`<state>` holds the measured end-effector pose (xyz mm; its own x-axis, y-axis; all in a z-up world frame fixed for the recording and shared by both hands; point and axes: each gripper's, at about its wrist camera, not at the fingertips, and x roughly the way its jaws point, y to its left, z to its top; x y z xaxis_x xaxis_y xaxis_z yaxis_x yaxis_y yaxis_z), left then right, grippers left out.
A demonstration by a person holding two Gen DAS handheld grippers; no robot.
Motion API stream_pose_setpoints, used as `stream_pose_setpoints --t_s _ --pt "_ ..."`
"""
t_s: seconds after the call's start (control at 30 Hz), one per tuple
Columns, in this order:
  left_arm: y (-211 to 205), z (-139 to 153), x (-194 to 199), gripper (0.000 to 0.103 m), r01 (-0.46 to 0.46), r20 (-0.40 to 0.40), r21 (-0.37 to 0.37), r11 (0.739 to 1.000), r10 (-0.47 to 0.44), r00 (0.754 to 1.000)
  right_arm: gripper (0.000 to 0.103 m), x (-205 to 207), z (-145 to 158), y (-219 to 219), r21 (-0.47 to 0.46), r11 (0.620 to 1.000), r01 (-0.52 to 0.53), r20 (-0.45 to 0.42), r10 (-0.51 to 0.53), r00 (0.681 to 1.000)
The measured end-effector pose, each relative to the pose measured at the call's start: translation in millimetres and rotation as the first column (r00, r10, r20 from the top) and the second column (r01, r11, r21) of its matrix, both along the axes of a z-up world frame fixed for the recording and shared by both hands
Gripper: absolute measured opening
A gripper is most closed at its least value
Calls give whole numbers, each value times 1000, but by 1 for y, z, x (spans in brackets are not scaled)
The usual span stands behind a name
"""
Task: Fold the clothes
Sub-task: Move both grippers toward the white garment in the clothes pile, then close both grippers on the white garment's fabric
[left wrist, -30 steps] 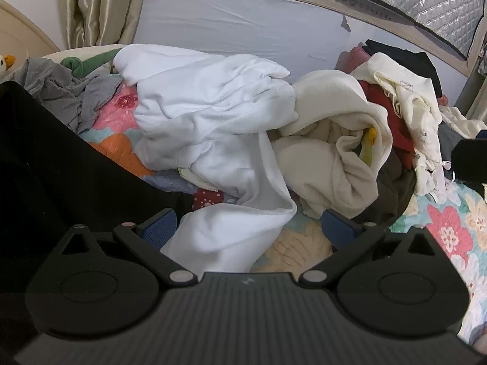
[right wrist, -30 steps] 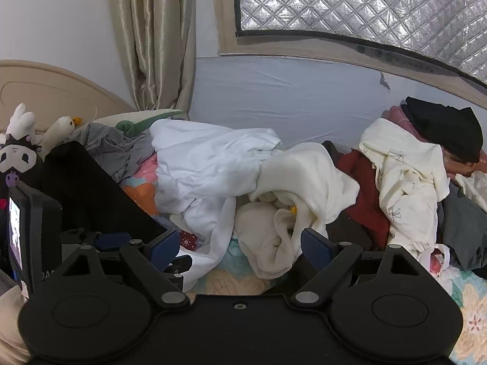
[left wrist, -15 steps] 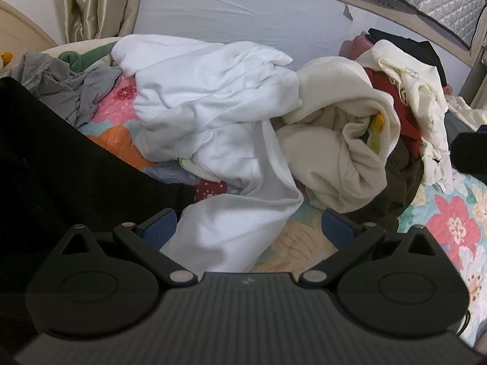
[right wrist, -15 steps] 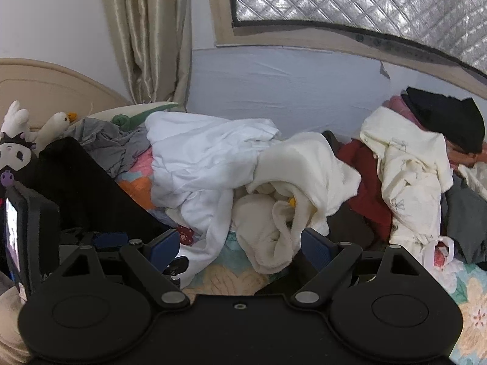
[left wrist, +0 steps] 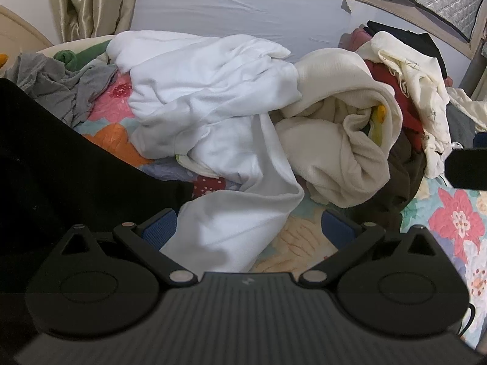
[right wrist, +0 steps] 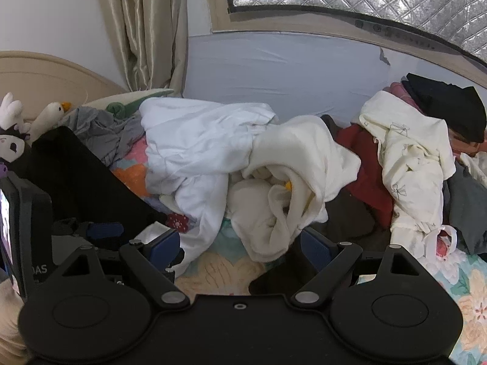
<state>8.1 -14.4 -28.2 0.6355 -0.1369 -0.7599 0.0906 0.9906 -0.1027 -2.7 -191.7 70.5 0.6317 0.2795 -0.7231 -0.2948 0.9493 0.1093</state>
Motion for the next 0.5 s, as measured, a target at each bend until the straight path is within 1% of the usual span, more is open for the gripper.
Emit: stream_pose_setpoints --t_s 0.1,0.27,0.4,0.47,0.5 --pt "-2 -1 0 103 9 -5 3 1000 -9 1000 90 2 -2 0 -4 1000 1 -8 -1 1000" --pt "-3 -3 1 103 -1 -1 18 1000 1 1000 90 0 -7 -4 -15 1000 -1 -27 1 1000" --pt "-3 -6 2 103 -9 -5 20 1000 9 1000 90 1 -15 -6 -6 1000 18 -66 -18 998" --pt "-3 -6 2 103 -29 9 36 999 28 1000 90 2 -16 -3 2 1000 7 -74 -7 997" --pt "-1 -5 2 103 -58 29 44 997 57 998 90 3 -17 0 2 1000 -2 -74 2 997"
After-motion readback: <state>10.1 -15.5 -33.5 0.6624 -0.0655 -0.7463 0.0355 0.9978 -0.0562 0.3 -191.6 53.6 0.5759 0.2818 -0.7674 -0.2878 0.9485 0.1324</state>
